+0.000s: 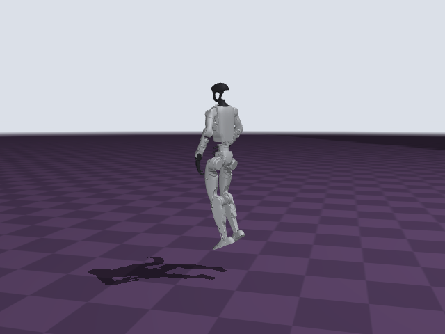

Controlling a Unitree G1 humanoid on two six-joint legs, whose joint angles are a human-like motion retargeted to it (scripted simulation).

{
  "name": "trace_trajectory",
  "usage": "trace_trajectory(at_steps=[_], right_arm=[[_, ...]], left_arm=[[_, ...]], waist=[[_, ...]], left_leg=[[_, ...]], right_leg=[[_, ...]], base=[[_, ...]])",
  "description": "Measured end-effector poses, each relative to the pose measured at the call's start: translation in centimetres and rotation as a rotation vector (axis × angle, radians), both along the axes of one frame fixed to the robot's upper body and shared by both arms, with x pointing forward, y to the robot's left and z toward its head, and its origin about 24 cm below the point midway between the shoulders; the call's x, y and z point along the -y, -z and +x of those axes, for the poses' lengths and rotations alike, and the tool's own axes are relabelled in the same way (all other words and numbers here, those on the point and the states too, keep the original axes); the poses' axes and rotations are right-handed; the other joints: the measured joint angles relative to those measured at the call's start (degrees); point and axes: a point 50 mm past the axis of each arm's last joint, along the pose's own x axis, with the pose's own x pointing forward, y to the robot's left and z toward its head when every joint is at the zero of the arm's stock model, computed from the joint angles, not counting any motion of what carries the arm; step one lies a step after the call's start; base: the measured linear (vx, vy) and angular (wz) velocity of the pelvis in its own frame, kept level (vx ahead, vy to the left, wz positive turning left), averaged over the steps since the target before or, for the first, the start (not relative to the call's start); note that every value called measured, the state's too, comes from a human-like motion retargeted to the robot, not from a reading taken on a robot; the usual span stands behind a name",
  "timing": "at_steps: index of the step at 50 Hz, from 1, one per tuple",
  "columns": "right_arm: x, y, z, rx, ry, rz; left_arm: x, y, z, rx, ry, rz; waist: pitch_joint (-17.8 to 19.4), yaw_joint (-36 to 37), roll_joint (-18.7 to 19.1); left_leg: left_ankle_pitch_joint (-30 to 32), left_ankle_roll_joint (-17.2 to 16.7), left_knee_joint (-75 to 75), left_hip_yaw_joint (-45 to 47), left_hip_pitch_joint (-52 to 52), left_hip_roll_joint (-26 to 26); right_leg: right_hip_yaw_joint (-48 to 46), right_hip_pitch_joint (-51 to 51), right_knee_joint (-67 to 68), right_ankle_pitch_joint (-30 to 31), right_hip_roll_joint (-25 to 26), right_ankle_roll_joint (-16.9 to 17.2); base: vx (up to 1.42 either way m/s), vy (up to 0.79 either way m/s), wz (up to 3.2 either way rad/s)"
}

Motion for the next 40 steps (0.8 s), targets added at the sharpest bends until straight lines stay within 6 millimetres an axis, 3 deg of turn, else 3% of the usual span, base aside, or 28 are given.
trace_trajectory(at_steps=[4,6,8,9,10,12,13,14,18,20,23,27,30,33,35,36,38,40], right_arm=[[-1.6,-2.2,1.3,0.102,-0.081,0.109],[-2.3,-3.4,1.6,0.156,-0.131,0.154],[-2.9,-4.8,2.0,0.211,-0.199,0.167],[-3.0,-5.4,2.2,0.236,-0.231,0.141],[-2.9,-6.0,2.5,0.259,-0.261,0.101],[-2.4,-5.4,2.5,0.24,-0.259,0.017],[-2.2,-4.5,2.2,0.197,-0.25,-0.001],[-2.0,-3.0,1.3,0.123,-0.252,-0.017],[-1.1,3.1,-4.7,-0.284,-0.375,-0.11],[-0.3,4.6,-7.2,-0.457,-0.492,-0.173],[1.0,5.4,-9.4,-0.623,-0.661,-0.273],[2.4,5.0,-8.7,-0.673,-0.807,-0.404],[3.0,4.0,-6.0,-0.61,-0.878,-0.529],[2.6,2.0,-0.6,-0.406,-0.872,-0.705],[1.3,0.5,2.9,-0.248,-0.81,-0.746],[0.4,0.0,4.0,-0.184,-0.775,-0.721],[-1.2,-0.6,4.9,-0.114,-0.725,-0.628],[-2.2,-0.7,4.6,-0.101,-0.702,-0.507]], left_arm=[[0.6,0.0,-1.5,-0.087,0.046,-0.067],[1.1,-0.3,-1.3,-0.089,0.079,-0.108],[1.4,-1.0,-0.1,-0.05,0.142,-0.14],[1.4,-1.7,1.3,-0.005,0.194,-0.139],[1.3,-2.5,2.8,0.05,0.254,-0.132],[1.1,-4.5,6.8,0.214,0.343,-0.087],[1.5,-5.4,8.5,0.307,0.347,-0.084],[2.3,-5.9,9.5,0.375,0.33,-0.101],[5.8,-6.5,11.1,0.494,0.252,-0.257],[7.6,-7.5,12.8,0.544,0.295,-0.335],[10.3,-10.0,15.5,0.654,0.419,-0.415],[13.1,-15.3,19.0,0.888,0.587,-0.44],[14.0,-20.5,20.9,1.149,0.71,-0.357],[12.7,-24.9,22.8,1.432,0.74,-0.097],[10.9,-25.3,23.9,1.508,0.654,0.053],[9.9,-24.2,24.2,1.48,0.599,0.094],[8.5,-20.7,23.9,1.346,0.518,0.119],[7.6,-16.6,22.5,1.154,0.472,0.095]], waist=[[-0.2,-1.5,0.7],[-0.1,-2.4,0.7],[0.7,-3.0,0.1],[1.8,-3.0,-0.5],[3.3,-3.0,-1.1],[6.7,-3.0,-2.0],[6.9,-2.9,-1.6],[6.2,-2.8,-1.1],[0.4,-2.9,0.4],[-0.5,-2.0,0.7],[-0.5,-0.7,0.6],[-0.6,0.2,0.9],[0.1,1.3,0.5],[4.9,1.9,-1.0],[8.3,1.4,-2.2],[8.8,0.8,-2.5],[8.4,-0.6,-3.1],[6.4,-2.5,-3.6]], left_leg=[[-1.8,1.0,1.0,-0.6,0.6,-0.9],[-5.9,2.4,4.2,-1.0,0.5,-1.6],[-17.0,5.3,11.4,-1.6,0.1,-2.6],[-26.3,7.5,17.2,-1.7,-0.7,-3.0],[-36.7,9.9,23.7,-1.6,-1.7,-3.3],[-49.6,12.7,34.3,0.1,-4.5,-1.8],[-49.5,12.7,34.7,0.3,-5.2,-0.8],[-44.0,11.2,31.0,0.4,-4.6,-0.3],[-4.8,1.7,6.1,2.5,-0.6,0.8],[1.1,0.4,3.3,3.7,-1.2,0.7],[-2.4,1.5,5.0,3.5,-2.9,-0.9],[-11.9,4.4,10.6,3.1,-5.0,-2.1],[-27.9,8.3,21.4,2.2,-6.8,-2.1],[-51.6,13.6,37.1,2.1,-9.8,-0.7],[-59.2,15.6,41.6,2.1,-10.4,0.2],[-57.6,15.3,38.9,1.8,-9.6,0.1],[-50.2,13.3,30.9,0.0,-7.2,-0.5],[-37.9,10.2,21.5,-0.5,-4.8,-0.2]], right_leg=[[3.8,-0.7,1.4,-2.0,1.0,1.1],[6.8,-0.8,3.9,-4.9,1.8,1.2],[9.9,-0.9,9.5,-13.9,2.5,0.0],[10.7,-1.2,14.2,-22.2,2.4,-1.5],[11.1,-1.6,19.6,-31.8,2.2,-3.4],[10.1,-3.1,26.9,-42.1,2.2,-5.5],[9.8,-3.6,26.7,-40.7,2.9,-5.5],[9.6,-3.1,23.3,-36.0,3.5,-5.0],[7.6,-0.8,1.7,-6.5,3.6,-1.0],[6.3,-1.8,-0.8,-2.2,3.5,-1.0],[6.3,-3.9,1.3,-5.6,3.7,-2.2],[7.4,-5.5,3.6,-12.5,4.1,-3.7],[8.5,-6.2,9.4,-26.9,4.1,-6.5],[7.9,-9.8,22.3,-48.0,3.9,-10.3],[7.6,-12.3,28.3,-51.4,4.3,-10.5],[7.4,-12.6,27.6,-47.4,4.5,-9.8],[7.7,-12.7,22.9,-36.7,5.2,-7.2],[8.8,-12.6,14.9,-25.9,6.3,-3.8]], base=[[0.01,0.07,0.0],[0.0,0.07,0.07],[-0.01,0.07,0.09],[-0.03,0.07,0.06],[-0.04,0.06,0.13],[-0.04,0.05,0.2],[0.0,0.0,0.0],[0.0,0.0,0.0],[0.0,0.0,0.0],[0.0,0.0,0.0],[-0.04,-0.01,-0.11],[-0.1,-0.03,-0.15],[-0.15,-0.07,-0.31],[-0.2,-0.09,-0.35],[-0.21,-0.1,-0.27],[-0.2,-0.09,-0.22],[-0.18,-0.09,-0.15],[-0.15,-0.09,0.06]])
